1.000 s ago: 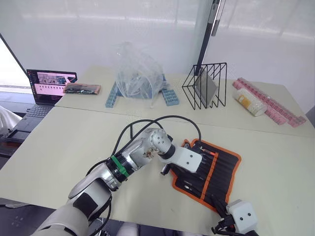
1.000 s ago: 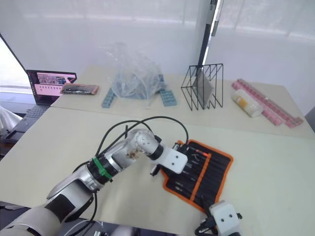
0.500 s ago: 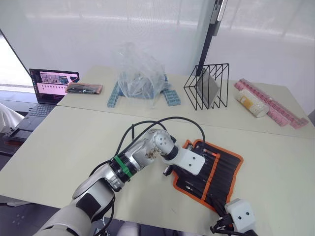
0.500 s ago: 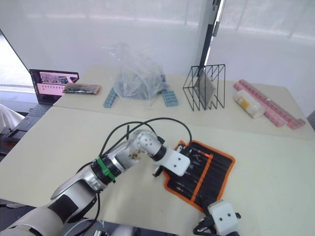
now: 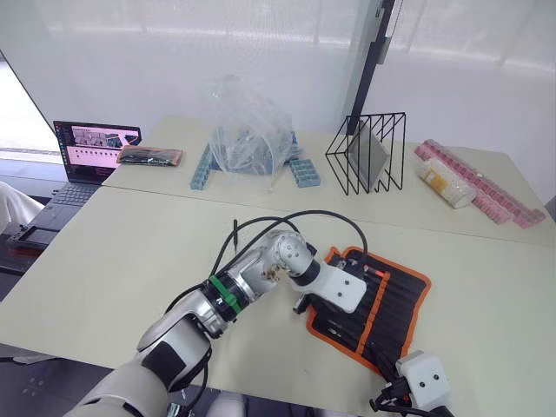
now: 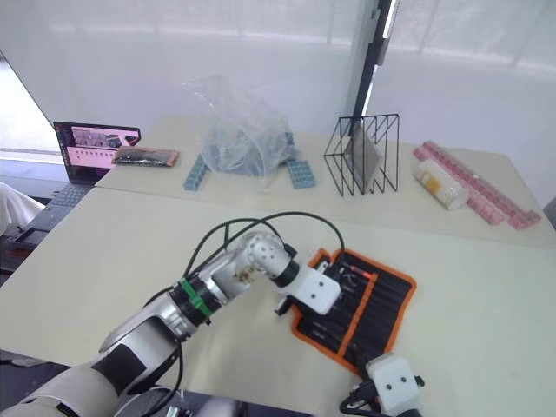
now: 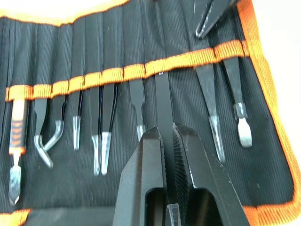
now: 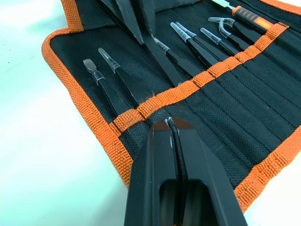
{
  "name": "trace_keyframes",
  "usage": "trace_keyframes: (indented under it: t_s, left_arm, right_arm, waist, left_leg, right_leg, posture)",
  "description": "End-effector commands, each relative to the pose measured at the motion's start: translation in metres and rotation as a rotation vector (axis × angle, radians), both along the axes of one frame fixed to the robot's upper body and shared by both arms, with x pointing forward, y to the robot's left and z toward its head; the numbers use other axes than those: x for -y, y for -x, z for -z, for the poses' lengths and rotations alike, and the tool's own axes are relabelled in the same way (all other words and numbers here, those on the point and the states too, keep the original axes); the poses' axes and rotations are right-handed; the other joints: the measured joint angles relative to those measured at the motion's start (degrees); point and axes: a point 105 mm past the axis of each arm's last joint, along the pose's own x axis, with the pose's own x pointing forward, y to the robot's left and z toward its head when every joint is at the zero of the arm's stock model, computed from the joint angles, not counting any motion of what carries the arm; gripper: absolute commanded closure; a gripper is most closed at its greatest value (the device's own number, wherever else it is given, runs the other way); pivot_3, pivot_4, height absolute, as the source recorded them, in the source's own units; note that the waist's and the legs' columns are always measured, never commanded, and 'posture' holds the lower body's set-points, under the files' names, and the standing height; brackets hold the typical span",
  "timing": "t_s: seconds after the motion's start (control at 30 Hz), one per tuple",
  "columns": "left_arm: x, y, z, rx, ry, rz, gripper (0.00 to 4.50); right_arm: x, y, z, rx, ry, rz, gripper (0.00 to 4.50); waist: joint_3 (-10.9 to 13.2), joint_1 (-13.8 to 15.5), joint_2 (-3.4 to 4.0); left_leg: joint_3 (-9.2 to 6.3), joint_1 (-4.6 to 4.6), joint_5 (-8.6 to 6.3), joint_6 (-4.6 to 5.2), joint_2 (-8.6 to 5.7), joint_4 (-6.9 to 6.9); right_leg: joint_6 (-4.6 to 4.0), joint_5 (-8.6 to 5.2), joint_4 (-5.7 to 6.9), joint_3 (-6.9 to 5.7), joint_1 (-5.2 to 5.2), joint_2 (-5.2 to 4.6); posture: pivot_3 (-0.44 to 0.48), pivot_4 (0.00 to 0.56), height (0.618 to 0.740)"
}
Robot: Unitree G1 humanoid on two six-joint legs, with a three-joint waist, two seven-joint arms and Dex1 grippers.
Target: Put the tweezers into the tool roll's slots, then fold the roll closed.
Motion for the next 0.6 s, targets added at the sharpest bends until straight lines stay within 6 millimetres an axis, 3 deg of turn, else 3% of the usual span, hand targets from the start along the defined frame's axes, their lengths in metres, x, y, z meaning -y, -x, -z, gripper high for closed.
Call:
trace_keyframes:
  t_s: [0.03,0.47,0.6]
  left_arm:
    - [0.014,0.013,-0.002,0.019,0.016,0.082,4.46]
    - [0.045,0.026,0.024,-0.082,0.128,0.069,4.46]
    - [0.050,0.029,0.024,-0.093,0.150,0.077,4.46]
  right_arm:
    - [-0.003,0.011,0.022,-0.112,0.002,-0.007,4.50]
    - [-0.005,0.010,0.020,-0.110,0.005,-0.009,4.50]
    - [-0.005,0.010,0.020,-0.109,0.003,-0.010,4.50]
  waist:
    - [0.0,0.0,0.00]
    - [0.0,0.1,-0.02]
    - [-0.1,0.4,-0.03]
  left_leg:
    - [0.00,0.00,0.00,0.00,0.00,0.00]
    - [0.00,0.01,0.00,0.00,-0.03,0.01]
    - [-0.04,0.15,0.00,0.00,-0.13,0.02]
  right_leg:
    - [0.00,0.00,0.00,0.00,0.00,0.00]
    - [0.01,0.00,-0.01,-0.01,0.04,-0.02]
    - [0.09,-0.04,-0.10,-0.04,0.33,-0.11]
  posture:
    - [0.000,0.150,0.720]
    - [0.000,0.150,0.720]
    - [0.000,0.150,0.720]
